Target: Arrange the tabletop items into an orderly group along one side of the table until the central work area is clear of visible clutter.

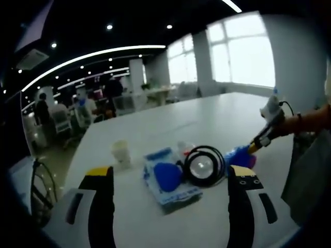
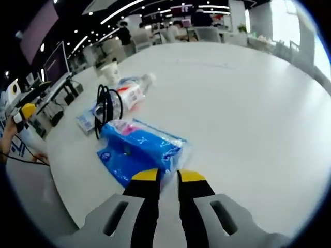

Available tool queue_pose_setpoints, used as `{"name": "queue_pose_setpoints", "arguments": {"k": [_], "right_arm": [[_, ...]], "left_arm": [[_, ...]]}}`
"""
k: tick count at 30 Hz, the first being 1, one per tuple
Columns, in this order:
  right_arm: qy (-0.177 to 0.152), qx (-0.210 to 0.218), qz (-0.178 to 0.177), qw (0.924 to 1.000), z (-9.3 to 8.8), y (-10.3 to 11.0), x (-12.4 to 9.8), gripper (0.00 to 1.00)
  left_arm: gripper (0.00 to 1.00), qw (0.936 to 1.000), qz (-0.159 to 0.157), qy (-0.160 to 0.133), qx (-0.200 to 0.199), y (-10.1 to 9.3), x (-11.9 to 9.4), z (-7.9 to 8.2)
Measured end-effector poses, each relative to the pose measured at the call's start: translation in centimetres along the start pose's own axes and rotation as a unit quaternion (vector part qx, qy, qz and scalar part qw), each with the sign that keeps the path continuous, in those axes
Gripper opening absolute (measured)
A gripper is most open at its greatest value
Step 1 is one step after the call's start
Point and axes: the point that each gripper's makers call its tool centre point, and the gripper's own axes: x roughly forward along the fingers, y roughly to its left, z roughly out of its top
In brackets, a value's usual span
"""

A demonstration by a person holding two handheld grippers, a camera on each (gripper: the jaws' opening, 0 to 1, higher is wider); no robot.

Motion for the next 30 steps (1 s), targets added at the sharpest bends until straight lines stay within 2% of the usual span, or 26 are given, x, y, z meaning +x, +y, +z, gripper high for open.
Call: {"name": "queue_pose_setpoints", "arguments": {"k": [10,25,30], "right_arm": [[0.003,-0.009,-0.005,0.9999,0.1,0.0,0.0,0.02],[-0.006,0.014,-0.006,0.9999,1.2,-0.4,-1.1,0.01],[-0.006,0.008,-0.005,0.9999,1.6,-0.6,-1.5,0.01]], "left_arm": [[0.86,1.0,0.006,-0.001,-0.004,0.3,-0.1,0.0],[0.85,0.9999,0.008,0.001,-0.009,0.5,-0.2,-0.2],[0.84,0.9999,0.012,0.006,-0.006,0.6,-0.3,-0.3]]}}
